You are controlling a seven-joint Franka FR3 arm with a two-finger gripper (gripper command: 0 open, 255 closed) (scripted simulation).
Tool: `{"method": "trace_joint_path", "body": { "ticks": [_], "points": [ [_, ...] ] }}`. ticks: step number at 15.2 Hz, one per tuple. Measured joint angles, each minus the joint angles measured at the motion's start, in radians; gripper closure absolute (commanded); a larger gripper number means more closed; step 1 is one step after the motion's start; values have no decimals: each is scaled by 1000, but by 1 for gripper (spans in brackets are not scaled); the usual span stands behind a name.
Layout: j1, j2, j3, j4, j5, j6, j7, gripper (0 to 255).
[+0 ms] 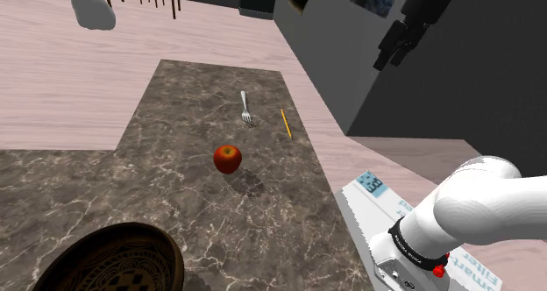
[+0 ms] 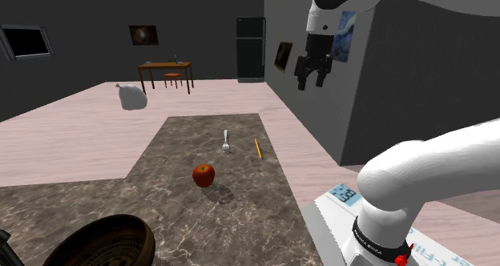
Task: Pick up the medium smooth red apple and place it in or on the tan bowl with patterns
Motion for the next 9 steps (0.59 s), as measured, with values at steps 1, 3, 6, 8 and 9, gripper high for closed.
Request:
{"method": "trace_joint_path", "body": {
  "ticks": [1,3,6,8,9],
  "points": [
    [0,0,0,0,0,0,0,0],
    [7,-3,19,-27,12,30,19,0],
    [25,8,68,-77,44,106,67,0],
    [39,21,103,-111,65,166,100,0],
    [45,32,122,-127,75,199,117,0]
  ]
}}
